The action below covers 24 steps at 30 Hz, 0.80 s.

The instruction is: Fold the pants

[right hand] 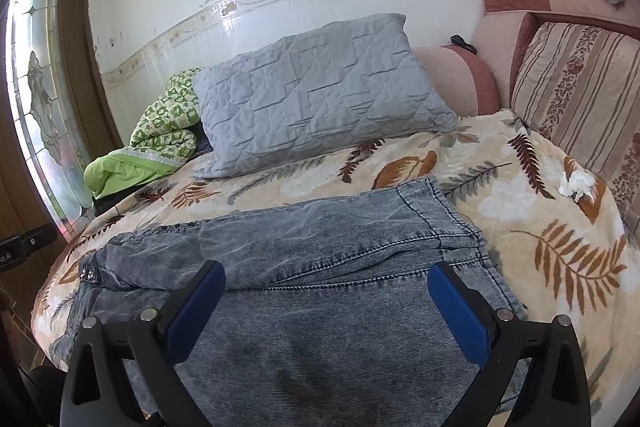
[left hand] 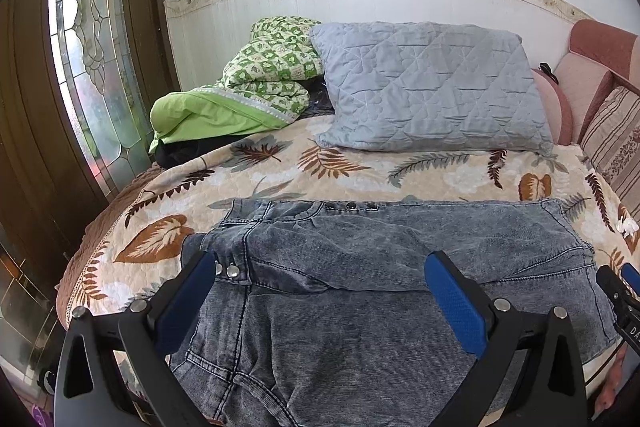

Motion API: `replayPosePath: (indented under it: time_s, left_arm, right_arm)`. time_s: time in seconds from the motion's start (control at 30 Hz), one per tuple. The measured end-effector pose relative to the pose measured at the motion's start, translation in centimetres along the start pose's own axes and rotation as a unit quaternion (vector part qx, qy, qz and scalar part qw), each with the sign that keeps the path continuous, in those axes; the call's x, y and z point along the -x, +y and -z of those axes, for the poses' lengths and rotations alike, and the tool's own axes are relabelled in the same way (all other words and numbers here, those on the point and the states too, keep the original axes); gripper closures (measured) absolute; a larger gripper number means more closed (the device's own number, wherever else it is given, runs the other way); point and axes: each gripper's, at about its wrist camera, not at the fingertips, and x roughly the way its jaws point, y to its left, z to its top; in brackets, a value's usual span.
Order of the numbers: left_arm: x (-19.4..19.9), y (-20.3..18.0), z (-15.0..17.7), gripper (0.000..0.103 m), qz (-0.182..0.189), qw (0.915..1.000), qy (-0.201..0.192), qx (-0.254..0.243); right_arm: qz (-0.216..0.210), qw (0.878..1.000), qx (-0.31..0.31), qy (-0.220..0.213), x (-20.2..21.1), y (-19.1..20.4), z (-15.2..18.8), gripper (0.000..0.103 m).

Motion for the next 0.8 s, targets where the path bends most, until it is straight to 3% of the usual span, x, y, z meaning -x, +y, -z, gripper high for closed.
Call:
replayPosePath:
  time_s: [0.47,0.63,0.8]
  left_arm:
    - [-2.9,0.1,0.0,0.000,-0.008,0.9998,0.016,-0.007]
    - [-6.7,1.0,-1.2,0.000,0.001,0.9976,0.066,-0.022]
    - [-12.6,4.3,-4.0,0.000,-0.004,0.9914,0.130,-0.013]
  right_arm:
    - [0.005,1.000,0.007,0.021,-1.8,-0.2,-0.4,0.001]
    - [0.036,0.999,-0.003,0.022,-3.8,-2.4,-3.6,0.001]
    - [0.091,0.994,-0.040,0.043,-8.4,-8.0,-8.5,0.001]
